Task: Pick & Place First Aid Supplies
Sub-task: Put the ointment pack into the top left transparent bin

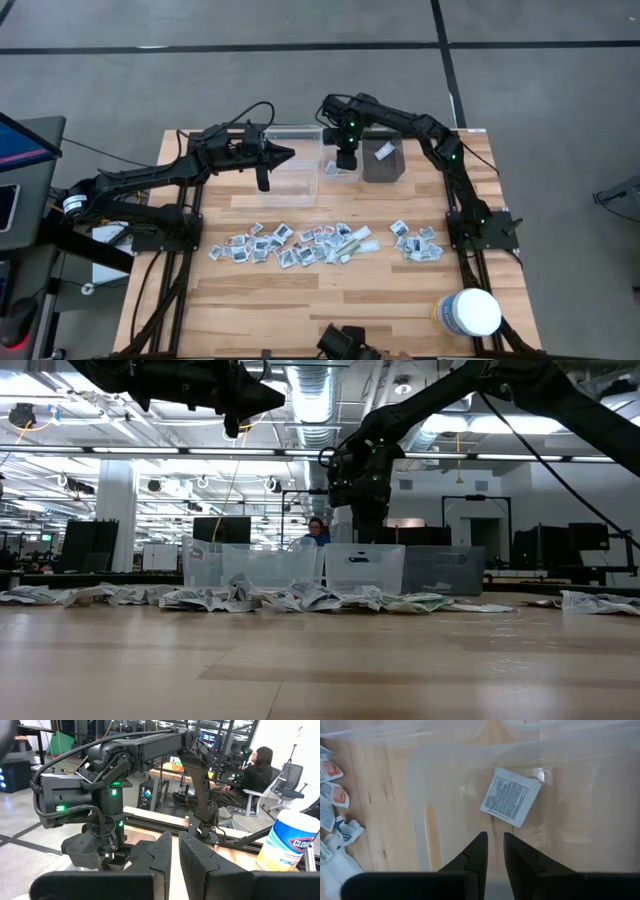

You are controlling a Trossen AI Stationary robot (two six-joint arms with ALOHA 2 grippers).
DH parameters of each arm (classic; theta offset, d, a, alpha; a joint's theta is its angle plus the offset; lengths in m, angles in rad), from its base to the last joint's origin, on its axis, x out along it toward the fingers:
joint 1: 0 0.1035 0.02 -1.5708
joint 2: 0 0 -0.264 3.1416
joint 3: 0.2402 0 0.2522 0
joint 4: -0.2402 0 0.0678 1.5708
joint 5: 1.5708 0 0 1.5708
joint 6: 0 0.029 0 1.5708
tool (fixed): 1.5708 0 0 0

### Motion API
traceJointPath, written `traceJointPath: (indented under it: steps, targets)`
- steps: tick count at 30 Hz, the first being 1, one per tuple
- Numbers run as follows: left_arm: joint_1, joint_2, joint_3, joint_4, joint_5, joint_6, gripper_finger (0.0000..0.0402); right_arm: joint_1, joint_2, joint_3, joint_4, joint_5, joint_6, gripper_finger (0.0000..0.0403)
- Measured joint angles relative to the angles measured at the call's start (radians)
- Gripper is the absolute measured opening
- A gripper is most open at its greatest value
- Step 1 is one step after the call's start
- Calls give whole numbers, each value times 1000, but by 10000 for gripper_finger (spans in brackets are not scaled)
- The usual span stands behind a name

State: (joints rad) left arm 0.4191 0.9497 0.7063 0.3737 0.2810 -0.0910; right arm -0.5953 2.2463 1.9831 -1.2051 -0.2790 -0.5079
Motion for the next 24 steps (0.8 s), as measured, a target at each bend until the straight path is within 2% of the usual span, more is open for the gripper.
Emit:
traceJointPath:
  steps: [5, 9, 15, 20, 24]
  targets:
    - [0, 0, 0, 0, 0, 0, 35, -1, -7, 0, -2, 4, -15, 54]
    - [0, -12, 0, -34, 0, -1, 35, -3, -63, 0, -13, 19, -15, 41]
    - [0, -95, 0, -144, 0, 0, 35, -6, -233, 0, -11, 19, 20, 5]
    - [0, -179, 0, -210, 0, -5, 35, 19, -387, -2, -13, 28, 67, 4]
    - [-8, -235, 0, -267, 4, -42, 35, 74, -507, -48, -14, 119, 80, 3]
